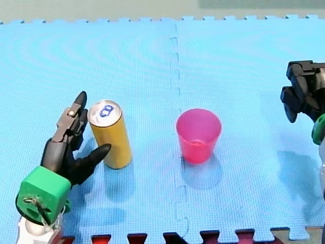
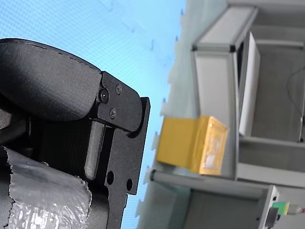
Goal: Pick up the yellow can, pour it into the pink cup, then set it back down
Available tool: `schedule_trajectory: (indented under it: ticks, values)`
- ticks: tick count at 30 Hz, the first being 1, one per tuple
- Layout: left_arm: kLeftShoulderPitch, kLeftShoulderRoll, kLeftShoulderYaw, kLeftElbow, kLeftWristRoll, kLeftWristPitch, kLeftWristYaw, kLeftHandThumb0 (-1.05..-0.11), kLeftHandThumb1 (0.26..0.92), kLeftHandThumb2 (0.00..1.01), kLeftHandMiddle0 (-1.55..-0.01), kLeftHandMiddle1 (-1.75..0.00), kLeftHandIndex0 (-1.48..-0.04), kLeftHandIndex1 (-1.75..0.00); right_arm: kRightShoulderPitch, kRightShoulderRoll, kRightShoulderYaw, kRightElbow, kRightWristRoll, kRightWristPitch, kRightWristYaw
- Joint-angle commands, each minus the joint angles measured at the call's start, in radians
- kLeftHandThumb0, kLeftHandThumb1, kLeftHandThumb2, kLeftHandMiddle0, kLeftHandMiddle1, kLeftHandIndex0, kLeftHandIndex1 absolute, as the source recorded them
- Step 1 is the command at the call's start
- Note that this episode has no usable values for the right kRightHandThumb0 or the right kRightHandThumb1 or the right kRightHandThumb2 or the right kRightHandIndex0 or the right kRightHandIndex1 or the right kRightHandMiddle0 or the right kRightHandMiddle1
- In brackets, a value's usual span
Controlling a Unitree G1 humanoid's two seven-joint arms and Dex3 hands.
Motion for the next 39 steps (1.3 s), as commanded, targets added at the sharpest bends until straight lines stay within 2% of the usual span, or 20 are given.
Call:
schedule_trajectory:
  ticks: [1,14,24,29,39]
  values:
    - [-0.004,0.004,0.001,0.002,0.001,-0.006,0.003,-1.048,0.903,0.0,-0.22,0.0,-0.19,0.0,-0.004,-0.001,-0.003,0.0,0.003,0.005,-0.001]
    - [0.001,0.006,-0.003,-0.003,0.008,-0.007,0.009,-1.048,0.907,0.0,-0.21,0.0,-0.19,0.0,-0.006,0.007,-0.002,-0.004,0.003,0.015,-0.032]
    - [0.001,0.008,-0.003,0.002,0.009,-0.008,0.011,-1.048,0.91,0.0,-0.23,-0.01,-0.2,0.0,-0.008,0.006,0.0,-0.005,0.002,0.02,-0.039]
    - [0.001,0.007,-0.003,0.002,0.01,-0.011,0.015,-1.048,0.887,0.0,-0.29,-0.03,-0.22,-0.01,-0.009,0.005,0.001,-0.004,0.001,0.024,-0.04]
    - [0.009,0.011,-0.011,-0.011,0.018,-0.003,0.012,-1.048,0.879,0.0,-0.3,-0.03,-0.23,-0.01,-0.008,0.006,0.003,-0.005,0.0,0.025,-0.041]
